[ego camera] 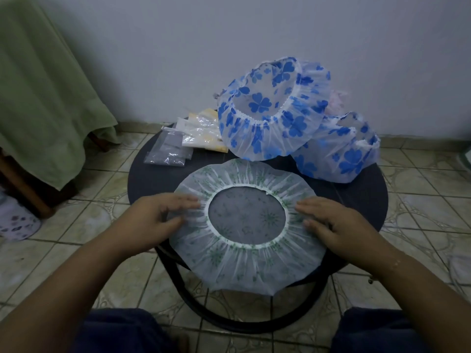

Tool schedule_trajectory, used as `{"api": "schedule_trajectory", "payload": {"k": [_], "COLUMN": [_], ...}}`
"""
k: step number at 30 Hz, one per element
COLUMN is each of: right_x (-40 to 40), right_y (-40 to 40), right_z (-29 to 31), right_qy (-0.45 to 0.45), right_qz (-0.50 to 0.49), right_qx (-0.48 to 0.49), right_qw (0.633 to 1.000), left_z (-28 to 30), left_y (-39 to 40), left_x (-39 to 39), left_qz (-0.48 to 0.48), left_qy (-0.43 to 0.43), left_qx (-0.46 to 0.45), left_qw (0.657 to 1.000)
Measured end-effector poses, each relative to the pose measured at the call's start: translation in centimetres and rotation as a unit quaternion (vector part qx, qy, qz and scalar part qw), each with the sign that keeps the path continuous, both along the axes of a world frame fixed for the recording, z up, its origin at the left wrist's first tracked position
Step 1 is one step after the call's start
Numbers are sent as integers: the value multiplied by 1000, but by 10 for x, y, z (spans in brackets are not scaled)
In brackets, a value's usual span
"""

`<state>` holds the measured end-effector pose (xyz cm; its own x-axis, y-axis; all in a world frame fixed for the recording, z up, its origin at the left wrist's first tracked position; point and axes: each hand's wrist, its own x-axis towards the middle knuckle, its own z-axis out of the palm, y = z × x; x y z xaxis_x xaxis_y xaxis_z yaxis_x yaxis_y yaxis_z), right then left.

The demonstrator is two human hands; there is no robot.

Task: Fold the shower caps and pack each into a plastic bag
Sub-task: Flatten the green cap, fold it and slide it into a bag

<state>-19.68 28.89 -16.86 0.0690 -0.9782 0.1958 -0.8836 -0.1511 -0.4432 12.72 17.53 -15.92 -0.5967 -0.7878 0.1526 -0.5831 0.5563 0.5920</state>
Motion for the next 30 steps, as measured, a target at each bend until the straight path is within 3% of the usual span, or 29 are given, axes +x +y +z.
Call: {"api": "schedule_trajectory", "payload": {"k": [2, 8, 16, 23, 27, 30], "right_x": [-4, -12, -19, -17, -15, -11], "right_y": [6, 20, 26, 26, 28, 29], "right_z": [0, 4, 8, 9, 14, 15], "right_qy": [-9, -53, -55, -53, -56, -46], "right_qz": [2, 2, 45, 46, 37, 15], "right_qx": [-12, 100, 181, 157, 196, 157], "right_qw": [1000, 994, 981, 985, 978, 986], "left_z": [0, -11, -9, -6, -2, 3], "left_y": [5, 3, 6, 6, 11, 15], "left_x": [5, 20, 21, 22, 15, 10], "left_qz": [-19, -57, -96, -67, -8, 35], "left_qy": [10, -53, -145, -25, 37, 71], "left_qx": [27, 89, 88, 170, 170, 131], "left_qw": [999, 993, 981, 983, 985, 988]}}
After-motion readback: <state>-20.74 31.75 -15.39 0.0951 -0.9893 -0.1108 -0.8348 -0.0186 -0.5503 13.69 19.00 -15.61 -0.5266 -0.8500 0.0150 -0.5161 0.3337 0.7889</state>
